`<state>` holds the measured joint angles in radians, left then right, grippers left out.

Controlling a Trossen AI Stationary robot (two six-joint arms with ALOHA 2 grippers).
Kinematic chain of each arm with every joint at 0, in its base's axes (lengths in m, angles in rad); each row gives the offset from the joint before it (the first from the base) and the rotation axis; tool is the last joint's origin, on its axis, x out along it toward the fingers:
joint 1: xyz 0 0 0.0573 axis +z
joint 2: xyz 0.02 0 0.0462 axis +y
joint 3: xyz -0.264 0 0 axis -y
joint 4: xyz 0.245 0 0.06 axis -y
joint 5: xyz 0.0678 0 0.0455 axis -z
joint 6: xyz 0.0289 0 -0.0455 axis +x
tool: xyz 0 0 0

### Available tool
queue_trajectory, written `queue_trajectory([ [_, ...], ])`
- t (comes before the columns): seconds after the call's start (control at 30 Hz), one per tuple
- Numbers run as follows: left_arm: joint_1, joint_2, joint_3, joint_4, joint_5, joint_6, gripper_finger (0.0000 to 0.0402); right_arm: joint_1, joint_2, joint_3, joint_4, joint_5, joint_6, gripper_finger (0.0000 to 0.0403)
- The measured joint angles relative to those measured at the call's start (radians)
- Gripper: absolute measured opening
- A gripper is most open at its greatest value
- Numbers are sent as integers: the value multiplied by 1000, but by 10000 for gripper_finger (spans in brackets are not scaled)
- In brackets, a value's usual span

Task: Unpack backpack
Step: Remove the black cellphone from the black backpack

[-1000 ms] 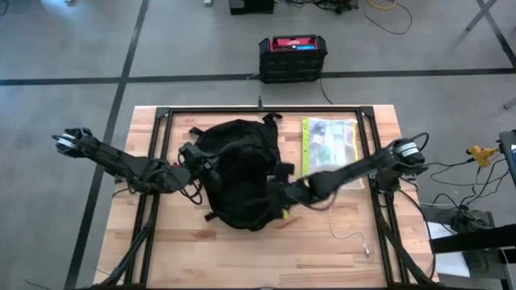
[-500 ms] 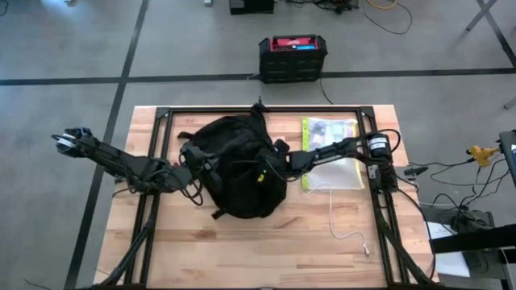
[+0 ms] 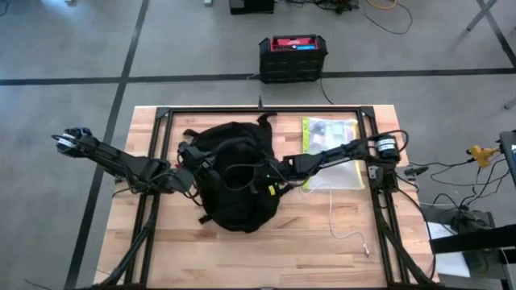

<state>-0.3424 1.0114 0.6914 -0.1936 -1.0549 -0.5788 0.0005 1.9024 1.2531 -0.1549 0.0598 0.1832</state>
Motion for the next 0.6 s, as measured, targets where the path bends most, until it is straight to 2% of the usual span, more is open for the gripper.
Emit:
queue_trajectory([
  [0.07,0,2,-1,-8,-2,-6,1,4,-14,4,11,125,-1,1],
  [0.1,0,2,-2,-7,-2,-7,1,2,-15,4,11,154,-1,0],
  [0.33,0,8,-4,-3,-16,-21,1,4,52,2,5,212,22,0],
  [0.37,1,13,-8,-7,-31,-30,1,4,68,2,7,194,23,0],
  [0.43,4,26,-23,-8,-56,-58,1,5,86,3,28,88,8,0],
  [0.53,21,50,-62,-8,-63,-110,1,28,84,2,44,-204,-40,0],
  [0.6,36,68,-98,-9,-62,-144,1,59,65,0,46,-303,-71,0],
])
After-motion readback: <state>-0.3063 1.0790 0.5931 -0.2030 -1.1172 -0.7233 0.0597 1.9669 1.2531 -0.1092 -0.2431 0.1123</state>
